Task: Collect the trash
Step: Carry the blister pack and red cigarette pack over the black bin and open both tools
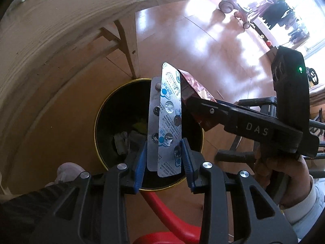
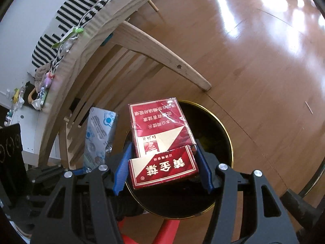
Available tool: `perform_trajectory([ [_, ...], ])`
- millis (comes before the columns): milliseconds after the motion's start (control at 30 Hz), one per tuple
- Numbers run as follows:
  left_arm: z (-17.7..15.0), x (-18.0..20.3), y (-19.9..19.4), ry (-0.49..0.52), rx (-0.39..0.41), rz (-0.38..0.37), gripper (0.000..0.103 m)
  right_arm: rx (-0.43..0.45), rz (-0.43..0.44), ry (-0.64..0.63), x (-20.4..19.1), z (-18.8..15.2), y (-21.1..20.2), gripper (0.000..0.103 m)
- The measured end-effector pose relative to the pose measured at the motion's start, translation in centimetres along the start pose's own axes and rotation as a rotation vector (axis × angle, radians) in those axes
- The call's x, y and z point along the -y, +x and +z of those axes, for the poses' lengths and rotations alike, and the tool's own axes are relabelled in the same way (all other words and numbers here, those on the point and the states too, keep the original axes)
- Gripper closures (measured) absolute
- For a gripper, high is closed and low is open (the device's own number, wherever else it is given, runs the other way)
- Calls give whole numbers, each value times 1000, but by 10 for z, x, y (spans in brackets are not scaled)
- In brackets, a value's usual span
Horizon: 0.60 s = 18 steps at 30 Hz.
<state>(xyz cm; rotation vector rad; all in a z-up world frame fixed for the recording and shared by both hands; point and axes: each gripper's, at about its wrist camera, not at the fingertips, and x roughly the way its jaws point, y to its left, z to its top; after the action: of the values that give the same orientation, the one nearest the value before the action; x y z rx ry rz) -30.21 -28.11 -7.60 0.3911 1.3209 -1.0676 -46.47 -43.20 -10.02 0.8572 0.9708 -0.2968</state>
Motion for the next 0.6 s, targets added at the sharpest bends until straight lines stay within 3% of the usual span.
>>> perform_trajectory([
  [300, 1, 2, 6, 11, -39, -8, 69, -23, 22, 59, 2, 3, 4, 43],
  [367, -1, 4, 11, 12, -72, 29, 51, -54, 28, 88, 6, 6, 5, 24],
  [400, -1, 4, 12, 11, -72, 36, 26, -58, 24, 95, 7, 7, 4, 11],
  [433, -1, 3, 10, 8, -59, 26, 10, -60, 28, 100, 9, 9, 2, 9],
  [533, 0, 1, 2, -6, -27, 5, 6, -37, -1, 121, 13, 11, -7, 6],
  [600, 1, -1, -5, -21, -33, 35, 6, -11, -20, 149, 17, 13, -14, 6],
])
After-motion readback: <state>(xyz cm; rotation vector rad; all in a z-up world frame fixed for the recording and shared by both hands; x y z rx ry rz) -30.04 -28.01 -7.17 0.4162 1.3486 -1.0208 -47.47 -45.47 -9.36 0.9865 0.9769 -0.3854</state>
